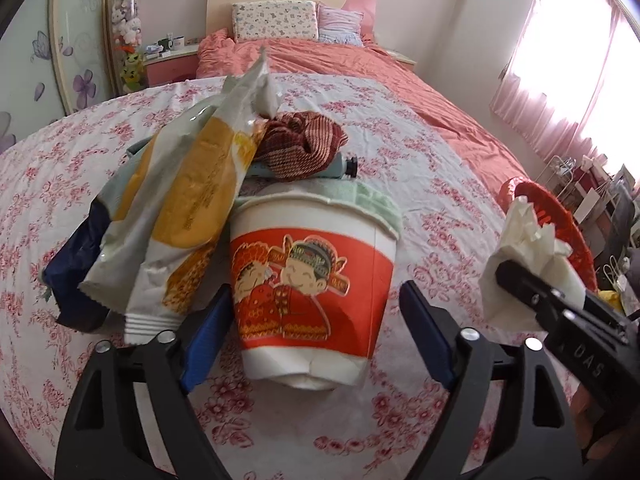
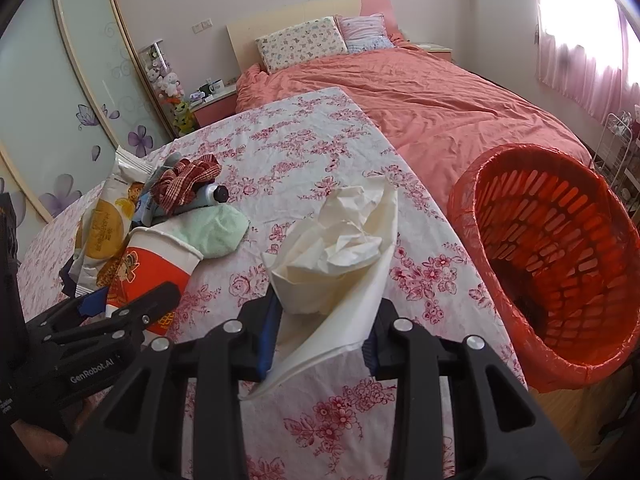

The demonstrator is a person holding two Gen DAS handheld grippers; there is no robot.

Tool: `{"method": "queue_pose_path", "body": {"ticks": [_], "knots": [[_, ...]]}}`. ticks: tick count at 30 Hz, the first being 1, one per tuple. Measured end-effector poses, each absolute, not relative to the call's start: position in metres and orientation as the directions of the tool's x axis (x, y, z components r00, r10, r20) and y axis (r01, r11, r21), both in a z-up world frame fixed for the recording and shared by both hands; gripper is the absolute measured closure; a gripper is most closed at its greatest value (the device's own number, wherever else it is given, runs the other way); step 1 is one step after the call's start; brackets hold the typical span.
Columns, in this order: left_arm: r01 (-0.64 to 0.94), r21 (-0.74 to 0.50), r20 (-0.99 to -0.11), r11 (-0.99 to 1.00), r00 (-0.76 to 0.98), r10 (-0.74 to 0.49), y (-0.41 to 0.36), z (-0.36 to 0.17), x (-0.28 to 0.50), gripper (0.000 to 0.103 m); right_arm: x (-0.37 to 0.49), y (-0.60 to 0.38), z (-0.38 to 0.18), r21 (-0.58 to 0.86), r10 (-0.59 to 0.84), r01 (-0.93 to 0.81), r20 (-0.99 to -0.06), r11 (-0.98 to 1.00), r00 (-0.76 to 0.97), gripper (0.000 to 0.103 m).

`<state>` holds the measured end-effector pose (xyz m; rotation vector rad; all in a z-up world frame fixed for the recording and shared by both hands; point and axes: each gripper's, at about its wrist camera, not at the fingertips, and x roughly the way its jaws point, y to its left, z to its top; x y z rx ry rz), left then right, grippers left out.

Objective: Collect trash
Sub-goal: 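Grasp the red-and-white paper cup with the left tool while the right tool grasps the white tissue, then carry the cup and tissue over the orange basket and open both tools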

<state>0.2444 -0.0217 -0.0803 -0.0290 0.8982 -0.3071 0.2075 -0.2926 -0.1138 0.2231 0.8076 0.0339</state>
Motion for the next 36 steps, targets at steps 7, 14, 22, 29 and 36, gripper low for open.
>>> {"method": "queue_pose_path", "body": {"ticks": [7,14,22,29,36], "knots": [[0.257,-0.122,-0.770,0.959,0.585,-0.255,-0.030,-0.081,0.249,0.018,0.209,-0.291,-0.116,0.212,0.120,0.050,-0.717,0.976,0.686,0.069],[0.263,-0.048,-0.778,0.964,0.596,-0.201,-0.039,-0.089,0.245,0.024,0.210,-0.296,-0.120,0.217,0.119,0.061,-0.722,0.974,0.681,0.069],[0.273,-0.051,-0.761,0.961,0.612,-0.215,-0.037,-0.083,0.241,0.024,0.210,-0.298,-0.120,0.218,0.119,0.061,-0.723,0.974,0.681,0.069],[0.278,-0.057,-0.741,0.959,0.632,-0.227,-0.034,-0.078,0.235,0.024,0.207,-0.300,-0.121,0.218,0.121,0.058,-0.720,0.974,0.683,0.069],[0.265,-0.076,-0.749,0.961,0.621,-0.231,-0.031,-0.080,0.235,0.025,0.204,-0.302,-0.119,0.216,0.121,0.054,-0.717,0.975,0.686,0.069]]}}
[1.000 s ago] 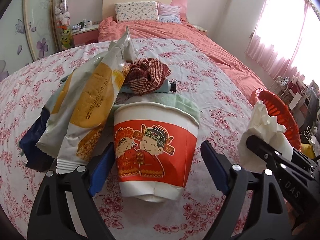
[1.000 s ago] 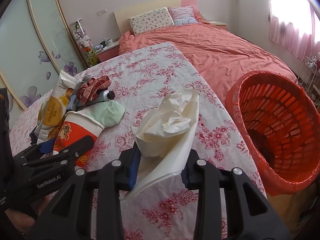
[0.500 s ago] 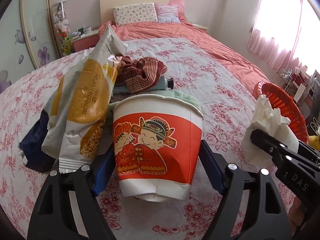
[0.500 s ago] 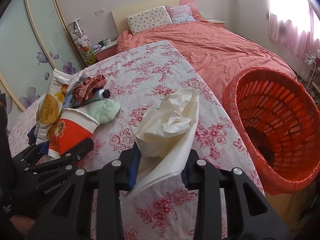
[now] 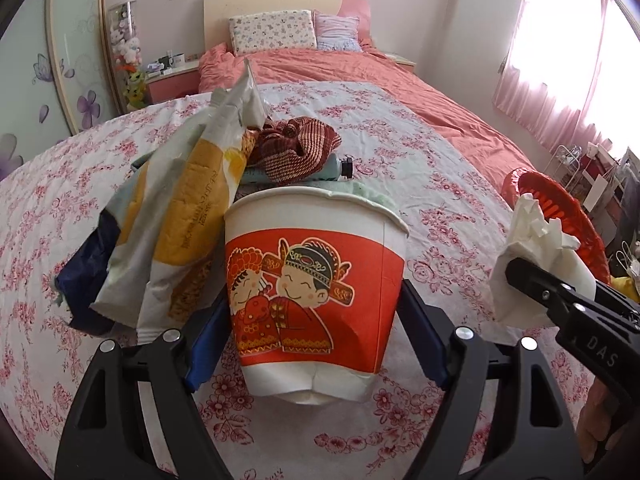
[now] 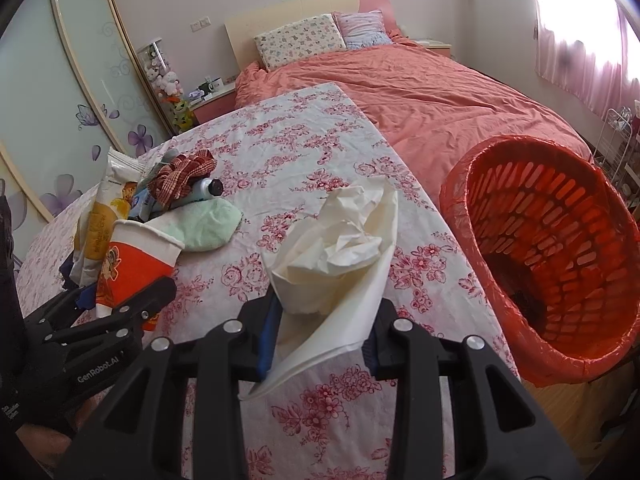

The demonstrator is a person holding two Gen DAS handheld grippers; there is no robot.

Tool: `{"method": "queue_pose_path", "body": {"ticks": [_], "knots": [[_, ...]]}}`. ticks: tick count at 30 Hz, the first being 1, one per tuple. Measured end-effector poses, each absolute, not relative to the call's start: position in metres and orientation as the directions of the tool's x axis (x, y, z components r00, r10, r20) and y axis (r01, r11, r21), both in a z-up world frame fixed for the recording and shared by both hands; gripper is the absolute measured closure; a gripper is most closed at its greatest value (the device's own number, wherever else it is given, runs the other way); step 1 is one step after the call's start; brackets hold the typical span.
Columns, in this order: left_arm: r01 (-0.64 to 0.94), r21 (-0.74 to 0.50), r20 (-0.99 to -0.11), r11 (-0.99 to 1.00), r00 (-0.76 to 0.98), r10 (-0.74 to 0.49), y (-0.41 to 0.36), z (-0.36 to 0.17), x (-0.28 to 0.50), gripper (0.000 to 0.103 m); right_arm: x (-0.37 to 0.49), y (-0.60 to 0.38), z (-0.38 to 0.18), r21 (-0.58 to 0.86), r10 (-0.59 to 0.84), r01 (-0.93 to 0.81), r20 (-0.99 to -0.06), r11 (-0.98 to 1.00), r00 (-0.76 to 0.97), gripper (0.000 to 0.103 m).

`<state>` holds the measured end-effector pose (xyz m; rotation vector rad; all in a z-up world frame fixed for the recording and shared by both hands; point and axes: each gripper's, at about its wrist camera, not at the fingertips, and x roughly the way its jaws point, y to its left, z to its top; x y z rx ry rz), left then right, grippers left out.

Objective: Collect trash
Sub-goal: 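Carry the cup and tissue over the orange basket and open both tools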

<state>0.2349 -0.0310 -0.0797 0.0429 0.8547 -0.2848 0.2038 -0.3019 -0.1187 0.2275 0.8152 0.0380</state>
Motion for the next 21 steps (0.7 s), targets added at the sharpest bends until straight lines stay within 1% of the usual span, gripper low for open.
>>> {"method": "queue_pose_path", "body": {"ticks": [4,10,21], "knots": [[0.279,-0.074,-0.734,0.957,0.635,-0.242,-0.032,-0.070,0.227,0.025,0.198,-0.304,-0.112,0.217,0.121,0.050,-0.705,0.975,0.699,0.069],[0.295,-0.105,-0.717,0.950,0.640,-0.278,-0.032,-0.051,0.215,0.025,0.185,-0.308,-0.094,0.222,0.123,0.043,-0.679,0.974,0.724,0.069],[0.336,-0.115,-0.662,0.935,0.676,-0.324,-0.040,-0.016,0.193,0.025,0.150,-0.331,-0.055,0.231,0.105,0.049,-0.611,0.972,0.785,0.069]]}}
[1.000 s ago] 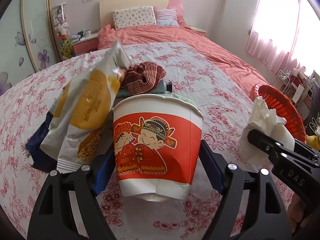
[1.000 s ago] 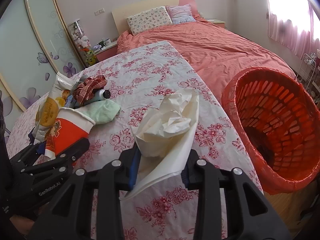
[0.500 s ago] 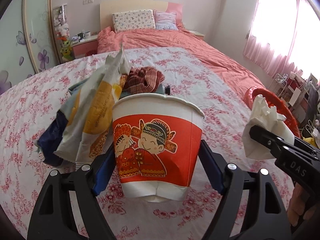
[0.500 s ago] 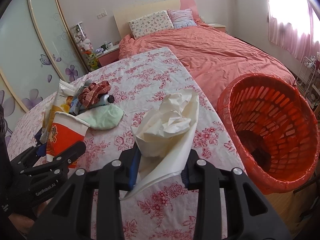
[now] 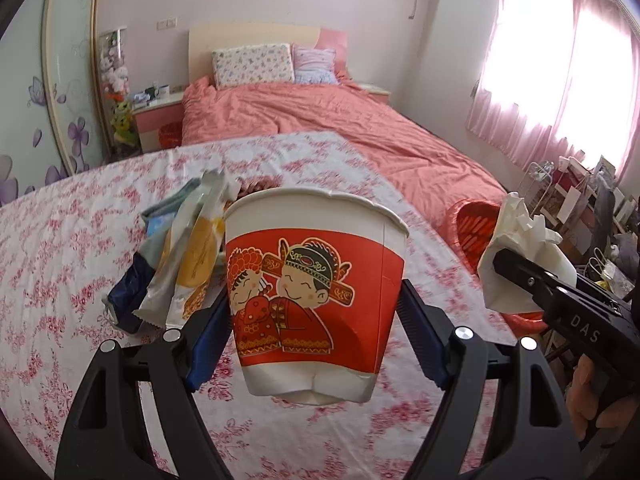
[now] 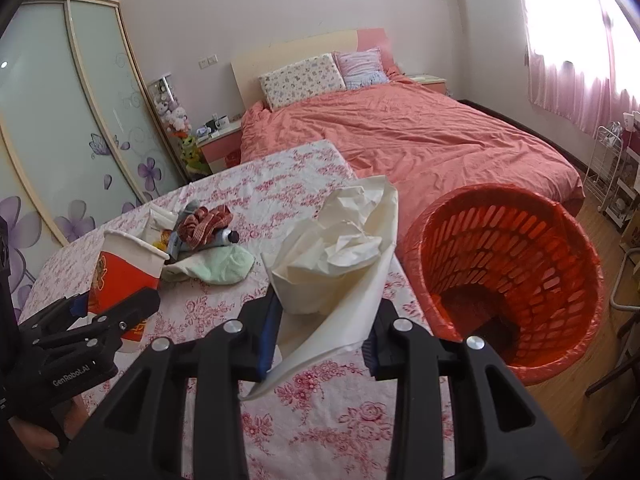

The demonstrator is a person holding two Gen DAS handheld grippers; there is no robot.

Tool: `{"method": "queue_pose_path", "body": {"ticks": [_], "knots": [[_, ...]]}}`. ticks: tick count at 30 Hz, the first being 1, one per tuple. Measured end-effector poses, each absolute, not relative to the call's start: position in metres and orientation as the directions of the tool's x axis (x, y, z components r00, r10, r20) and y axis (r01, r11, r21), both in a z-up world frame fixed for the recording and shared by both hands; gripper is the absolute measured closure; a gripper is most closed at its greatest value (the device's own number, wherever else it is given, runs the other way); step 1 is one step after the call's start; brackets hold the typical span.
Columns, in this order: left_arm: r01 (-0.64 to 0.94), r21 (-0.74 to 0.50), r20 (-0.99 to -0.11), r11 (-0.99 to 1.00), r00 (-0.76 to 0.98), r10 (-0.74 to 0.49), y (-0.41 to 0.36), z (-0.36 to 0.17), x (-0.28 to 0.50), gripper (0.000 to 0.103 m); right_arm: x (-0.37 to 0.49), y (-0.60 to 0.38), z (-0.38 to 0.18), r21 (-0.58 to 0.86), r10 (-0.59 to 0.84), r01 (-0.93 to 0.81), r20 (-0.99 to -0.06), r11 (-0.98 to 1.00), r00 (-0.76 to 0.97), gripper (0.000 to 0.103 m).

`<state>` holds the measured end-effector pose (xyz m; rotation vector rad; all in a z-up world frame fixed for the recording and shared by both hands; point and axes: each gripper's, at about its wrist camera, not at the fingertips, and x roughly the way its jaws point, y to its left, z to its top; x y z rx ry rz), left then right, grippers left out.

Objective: Collect trash
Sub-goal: 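Carry the cup and tissue over the orange basket and open both tools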

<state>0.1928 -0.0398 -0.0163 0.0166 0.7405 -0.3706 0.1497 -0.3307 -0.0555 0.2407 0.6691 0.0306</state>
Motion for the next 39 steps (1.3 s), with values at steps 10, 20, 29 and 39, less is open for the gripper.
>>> {"method": "queue_pose_path", "body": {"ticks": [10,20,29,39], "knots": [[0.403,-0.118,-0.616,0.908,0.688,-0.385,-0.063,0.003,0.176,0.025,0.115,-0.362,-0.029,0.237,0.062,0.086,-0.554,0.968,0.830,0.069],[0.483,-0.127,-0.592,0.866,0.664,-0.457,-0.105,0.009,0.174,0.025,0.087,-0.402,-0.013,0.226,-0.013,0.149,-0.512,0.963,0.859,0.069],[0.562,-0.159,-0.603,0.812,0.596,-0.530,-0.164,0.002,0.180,0.025,0.075,-0.460,-0.017,0.238,-0.096,0.248,-0.513,0.939,0.853,0.069],[0.641,-0.168,-0.616,0.749,0.525,-0.587,-0.225,-0.006,0.184,0.025,0.082,-0.509,-0.022,0.271,-0.137,0.307,-0.506,0.912,0.852,0.069]]}}
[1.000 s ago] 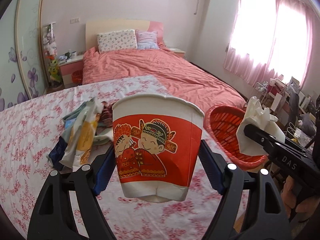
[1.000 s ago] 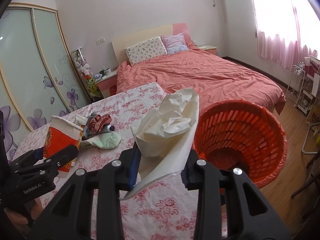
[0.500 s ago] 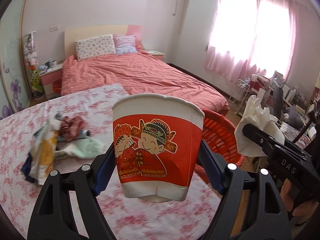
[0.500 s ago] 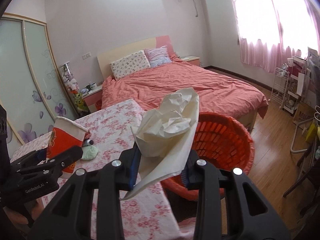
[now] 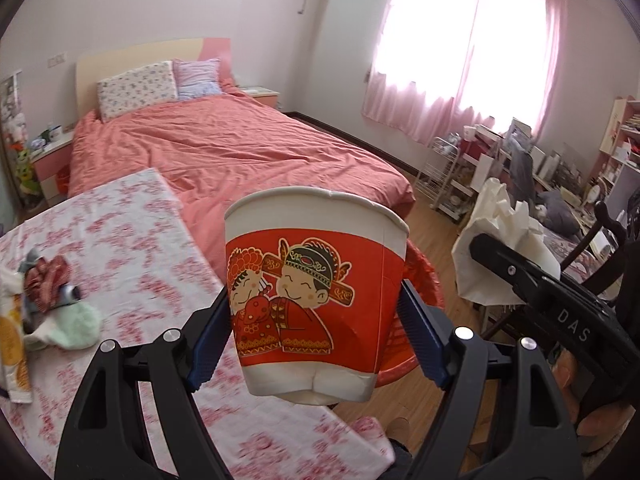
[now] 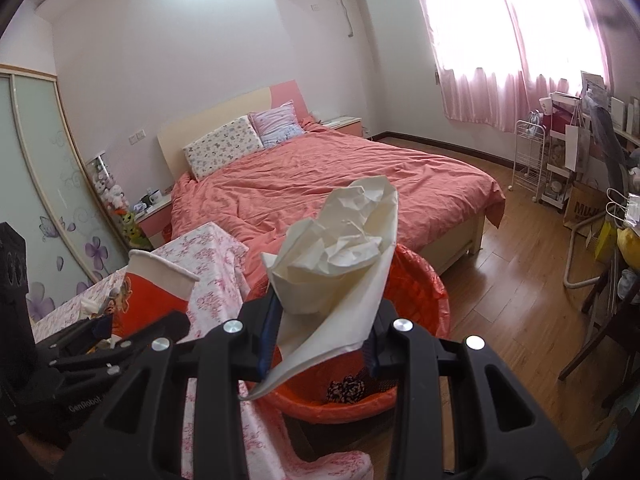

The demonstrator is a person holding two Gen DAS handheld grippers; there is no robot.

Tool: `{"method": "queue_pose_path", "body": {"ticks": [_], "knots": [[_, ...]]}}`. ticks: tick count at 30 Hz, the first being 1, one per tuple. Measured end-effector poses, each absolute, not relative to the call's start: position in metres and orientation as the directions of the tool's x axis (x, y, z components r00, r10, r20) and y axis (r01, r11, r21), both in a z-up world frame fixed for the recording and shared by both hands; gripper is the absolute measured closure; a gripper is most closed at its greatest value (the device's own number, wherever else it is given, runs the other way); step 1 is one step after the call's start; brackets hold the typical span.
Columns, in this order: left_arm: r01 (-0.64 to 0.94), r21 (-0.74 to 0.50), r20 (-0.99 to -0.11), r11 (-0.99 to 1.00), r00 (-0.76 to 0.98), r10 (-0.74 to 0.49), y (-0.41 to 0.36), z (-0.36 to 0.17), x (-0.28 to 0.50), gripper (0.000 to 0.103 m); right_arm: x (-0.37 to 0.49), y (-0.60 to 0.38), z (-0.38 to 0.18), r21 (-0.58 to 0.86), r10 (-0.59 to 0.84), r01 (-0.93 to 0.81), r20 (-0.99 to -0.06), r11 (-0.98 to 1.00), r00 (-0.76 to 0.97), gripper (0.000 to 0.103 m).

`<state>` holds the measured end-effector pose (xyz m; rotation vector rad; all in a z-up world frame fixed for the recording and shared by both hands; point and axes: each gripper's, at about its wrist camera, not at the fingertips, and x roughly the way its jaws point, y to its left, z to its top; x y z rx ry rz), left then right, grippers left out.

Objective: Collect trash
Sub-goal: 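Carry the cup and tissue over the orange basket and open both tools, then move both tools back to the bed and grasp the snack wrappers with the left tool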

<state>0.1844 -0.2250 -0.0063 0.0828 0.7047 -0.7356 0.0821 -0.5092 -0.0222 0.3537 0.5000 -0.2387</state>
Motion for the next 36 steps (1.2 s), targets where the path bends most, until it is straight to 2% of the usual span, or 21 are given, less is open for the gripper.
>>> {"method": "queue_pose_path", "body": {"ticks": [15,18,21,23,27,36], "knots": [[0.656,-0.181,-0.674,0.733,0.460,-0.578,-0.274,-0.035,0.206,0.024,0.121,-0.554,-0.045,0.315,-0.128,0.336,-0.532,0.888,0.837,0.068],[0.645,-0.175,-0.697,0.744,0.453,-0.556,-0.273,-0.041,0.209,0.023,0.131,-0.553,-0.048,0.330,-0.115,0.334,-0.538,0.883,0.835,0.063],[0.622,-0.176,-0.717,0.763,0.450,-0.533,-0.269,-0.047,0.213,0.016,0.139,-0.554,-0.051,0.336,-0.107,0.331,-0.541,0.882,0.834,0.049],[0.608,-0.182,-0.722,0.773,0.451,-0.525,-0.264,-0.049,0.215,0.015,0.144,-0.553,-0.054,0.327,-0.115,0.338,-0.547,0.883,0.829,0.047],[0.571,-0.167,-0.729,0.804,0.477,-0.491,-0.250,-0.049,0.218,0.015,0.145,-0.548,-0.057,0.317,-0.126,0.350,-0.557,0.881,0.821,0.043],[0.495,-0.056,-0.697,0.867,0.602,-0.389,-0.192,-0.035,0.211,0.015,0.136,-0.523,-0.045,0.270,-0.137,0.326,-0.541,0.906,0.830,0.042]]}}
